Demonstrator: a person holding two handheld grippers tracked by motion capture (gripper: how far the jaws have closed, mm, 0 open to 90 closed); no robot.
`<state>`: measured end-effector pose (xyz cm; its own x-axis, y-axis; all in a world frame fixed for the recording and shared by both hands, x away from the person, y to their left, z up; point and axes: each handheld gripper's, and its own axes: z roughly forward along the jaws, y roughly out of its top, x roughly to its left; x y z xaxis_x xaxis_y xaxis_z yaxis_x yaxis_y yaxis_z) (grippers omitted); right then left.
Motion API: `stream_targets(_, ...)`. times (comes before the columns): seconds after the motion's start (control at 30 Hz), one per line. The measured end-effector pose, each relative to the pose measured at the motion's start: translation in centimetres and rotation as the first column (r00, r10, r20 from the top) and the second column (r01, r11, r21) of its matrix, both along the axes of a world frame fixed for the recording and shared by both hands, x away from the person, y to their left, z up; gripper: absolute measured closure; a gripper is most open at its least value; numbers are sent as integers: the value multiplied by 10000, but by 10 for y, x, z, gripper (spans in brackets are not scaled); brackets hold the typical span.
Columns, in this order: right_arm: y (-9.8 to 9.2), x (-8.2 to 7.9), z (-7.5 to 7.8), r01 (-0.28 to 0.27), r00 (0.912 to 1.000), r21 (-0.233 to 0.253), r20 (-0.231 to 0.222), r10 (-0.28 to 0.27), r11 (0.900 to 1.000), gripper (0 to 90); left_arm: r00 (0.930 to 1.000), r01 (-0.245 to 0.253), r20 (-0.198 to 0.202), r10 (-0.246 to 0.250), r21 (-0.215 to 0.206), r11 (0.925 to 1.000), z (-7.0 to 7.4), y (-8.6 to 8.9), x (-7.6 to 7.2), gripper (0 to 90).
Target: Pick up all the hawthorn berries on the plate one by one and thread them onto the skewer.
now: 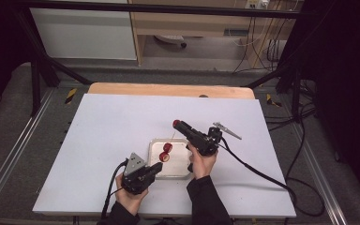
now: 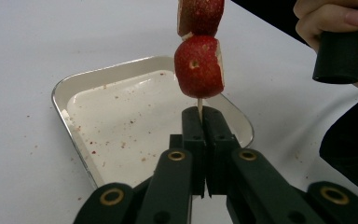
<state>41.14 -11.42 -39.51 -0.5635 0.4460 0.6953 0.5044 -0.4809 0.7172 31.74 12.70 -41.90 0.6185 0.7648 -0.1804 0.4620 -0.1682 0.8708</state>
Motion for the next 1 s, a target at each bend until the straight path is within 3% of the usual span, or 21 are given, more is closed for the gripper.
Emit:
stream_targets(0.6, 2, -1, -2, -89, 10000, 13, 23, 89, 10000, 626, 9999, -95, 88, 97, -176, 9998, 0, -2, 2, 887)
stream_targets(1.0, 5, -3, -6, -161, 9998, 184, -94, 162, 9997, 627, 9994, -337, 35, 339, -556, 9979, 2, -7, 4, 888)
